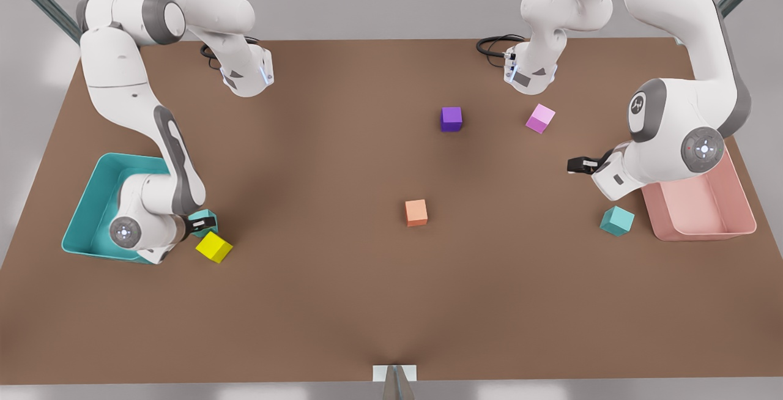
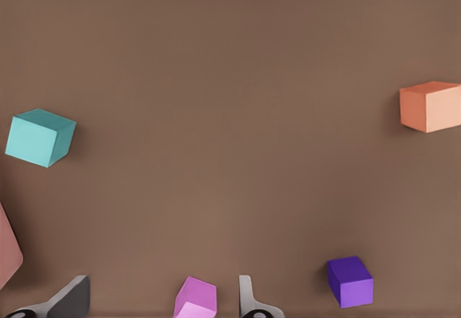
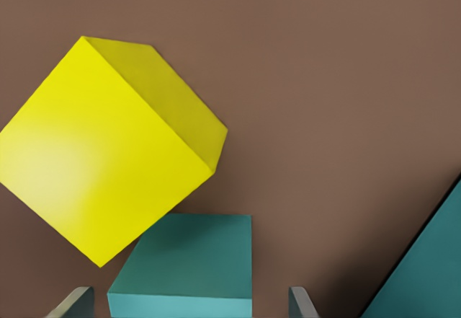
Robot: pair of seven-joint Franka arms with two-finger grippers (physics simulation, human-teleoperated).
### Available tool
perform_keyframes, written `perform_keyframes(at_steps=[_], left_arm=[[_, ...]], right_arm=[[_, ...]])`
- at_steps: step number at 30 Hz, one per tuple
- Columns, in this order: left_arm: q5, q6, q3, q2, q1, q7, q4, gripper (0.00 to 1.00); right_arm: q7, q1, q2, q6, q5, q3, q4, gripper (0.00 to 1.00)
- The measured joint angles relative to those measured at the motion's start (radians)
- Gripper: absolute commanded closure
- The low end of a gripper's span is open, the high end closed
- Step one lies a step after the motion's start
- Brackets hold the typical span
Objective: Stack the two blue cubes on top of each other
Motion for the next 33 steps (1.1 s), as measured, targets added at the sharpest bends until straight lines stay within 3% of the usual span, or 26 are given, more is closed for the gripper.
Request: perform_keyframes(at_steps=[12,15,17,27,33], left_arm=[[-0.001,-0.006,0.000,-0.002,-0.001,0.011,0.014,0.00],[-0.002,-0.006,0.000,-0.004,0.000,0.013,0.017,0.00],[-0.003,-0.007,-0.001,-0.004,-0.001,0.014,0.030,0.00],[-0.002,-0.009,0.000,-0.001,0.000,0.018,0.037,0.00],[-0.002,-0.012,0.001,0.000,0.006,0.019,0.037,0.00]], right_arm=[[0.000,0.001,0.010,0.040,-0.009,-0.011,-0.067,0.02],[-0.001,0.002,0.009,0.043,-0.007,-0.011,-0.068,0.38],[-0.004,0.002,0.008,0.043,-0.003,-0.010,-0.068,0.48],[-0.017,0.017,-0.117,0.000,0.015,0.016,-0.198,0.46],[0.013,0.079,-0.164,-0.005,0.075,0.192,-0.233,0.46]])
